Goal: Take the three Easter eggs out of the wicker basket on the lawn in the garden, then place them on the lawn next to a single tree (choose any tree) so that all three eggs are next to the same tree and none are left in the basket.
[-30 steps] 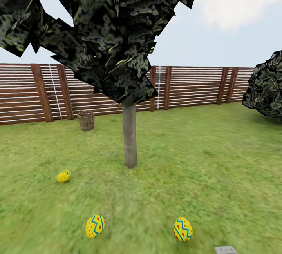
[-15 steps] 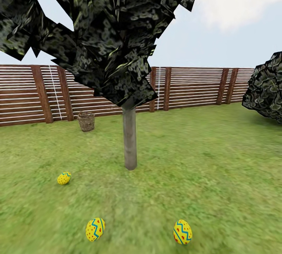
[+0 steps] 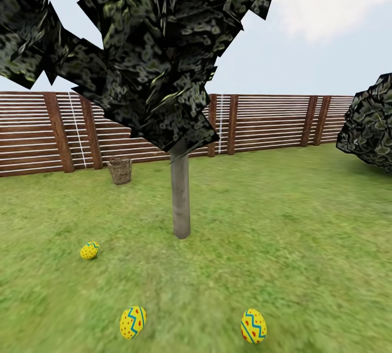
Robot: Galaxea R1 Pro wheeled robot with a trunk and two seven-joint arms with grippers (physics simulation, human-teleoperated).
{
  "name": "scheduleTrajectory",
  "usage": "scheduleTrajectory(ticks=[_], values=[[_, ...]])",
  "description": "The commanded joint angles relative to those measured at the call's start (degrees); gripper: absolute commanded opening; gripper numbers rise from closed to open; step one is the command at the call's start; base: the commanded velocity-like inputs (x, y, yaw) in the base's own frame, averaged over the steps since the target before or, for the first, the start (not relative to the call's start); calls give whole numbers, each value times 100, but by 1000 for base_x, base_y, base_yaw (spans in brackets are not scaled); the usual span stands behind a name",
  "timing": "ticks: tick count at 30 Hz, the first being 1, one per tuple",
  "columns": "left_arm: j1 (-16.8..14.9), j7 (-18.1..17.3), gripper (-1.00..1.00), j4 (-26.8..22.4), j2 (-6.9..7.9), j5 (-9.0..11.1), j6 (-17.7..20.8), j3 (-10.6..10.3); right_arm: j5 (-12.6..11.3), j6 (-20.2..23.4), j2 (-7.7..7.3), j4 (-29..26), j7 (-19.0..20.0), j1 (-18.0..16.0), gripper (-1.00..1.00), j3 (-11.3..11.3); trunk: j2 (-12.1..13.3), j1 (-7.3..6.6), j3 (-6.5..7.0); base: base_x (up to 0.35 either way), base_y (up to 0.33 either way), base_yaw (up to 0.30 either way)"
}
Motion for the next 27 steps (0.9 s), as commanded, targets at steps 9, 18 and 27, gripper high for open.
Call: scheduleTrajectory(ticks=[9, 18, 27], values=[[11, -8, 100, 176, -42, -37, -7, 56, -21, 18, -1, 9, 16, 181, 100, 47, 359, -199, 156, 0, 0, 0], [184, 311, 100, 164, 73, -16, -53, 77, -22, 33, 12, 9, 7, 219, 100, 47, 720, -396, 318, 0, 0, 0], [194, 445, 100, 180, 51, -18, -3, 72, -26, 27, 61, 9, -146, 357, 100, 47, 1081, -594, 479, 0, 0, 0]])
